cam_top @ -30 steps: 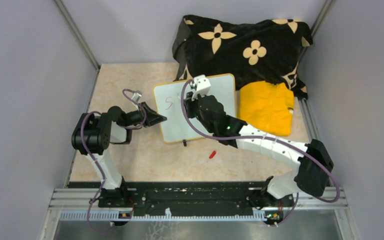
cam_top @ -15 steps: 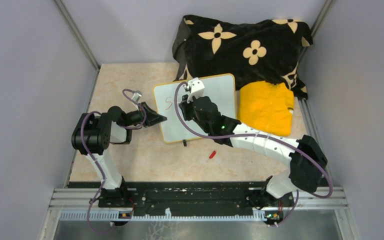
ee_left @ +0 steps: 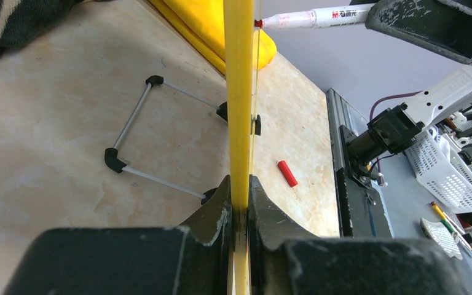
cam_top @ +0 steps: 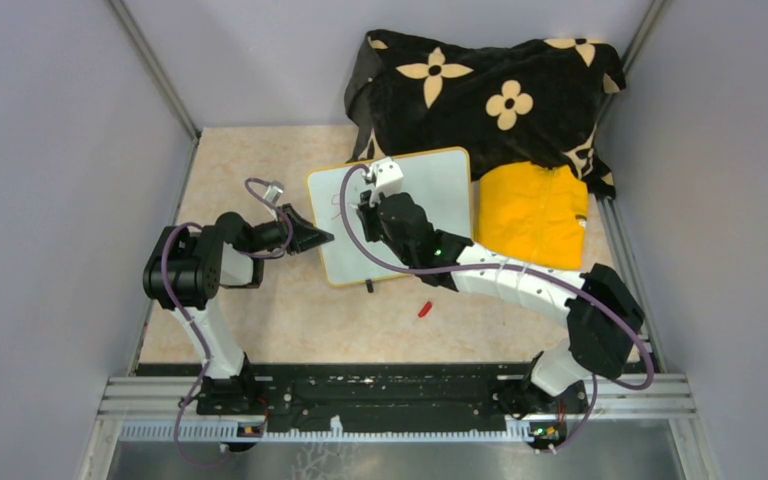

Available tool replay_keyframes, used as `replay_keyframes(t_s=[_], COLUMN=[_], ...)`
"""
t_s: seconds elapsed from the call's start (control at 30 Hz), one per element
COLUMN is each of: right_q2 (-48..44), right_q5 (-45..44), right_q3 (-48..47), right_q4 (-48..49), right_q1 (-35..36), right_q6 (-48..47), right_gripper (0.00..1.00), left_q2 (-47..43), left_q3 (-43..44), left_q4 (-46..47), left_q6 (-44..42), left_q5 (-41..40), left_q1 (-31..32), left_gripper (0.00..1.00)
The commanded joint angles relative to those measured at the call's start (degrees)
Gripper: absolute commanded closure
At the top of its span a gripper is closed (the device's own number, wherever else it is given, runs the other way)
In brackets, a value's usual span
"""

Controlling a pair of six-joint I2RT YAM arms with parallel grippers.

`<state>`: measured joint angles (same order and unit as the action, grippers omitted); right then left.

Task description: Write a sentence on the whiteboard

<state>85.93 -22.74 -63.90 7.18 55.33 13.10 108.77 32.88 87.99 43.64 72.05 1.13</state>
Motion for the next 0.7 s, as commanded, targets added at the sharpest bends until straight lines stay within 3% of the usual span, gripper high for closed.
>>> replay_keyframes(t_s=[0.0, 0.67], right_q2=[0.3, -1.5], right_q5=[-1.5, -0.8], right_q3=[-2.8, 2.2], right_q4=[1.3, -0.4], right_q1=[-0.1, -0.1], right_q6=[0.3, 2.3], right_gripper=[1.0, 1.0], left_q2=[0.5, 0.4], left_q3=[0.5, 0.5], left_q4=[-0.9, -1.1], left_q6=[-3.2, -3.3], left_q5=[0.1, 0.1], left_q1=[0.1, 0.1], left_gripper=[1.0, 1.0])
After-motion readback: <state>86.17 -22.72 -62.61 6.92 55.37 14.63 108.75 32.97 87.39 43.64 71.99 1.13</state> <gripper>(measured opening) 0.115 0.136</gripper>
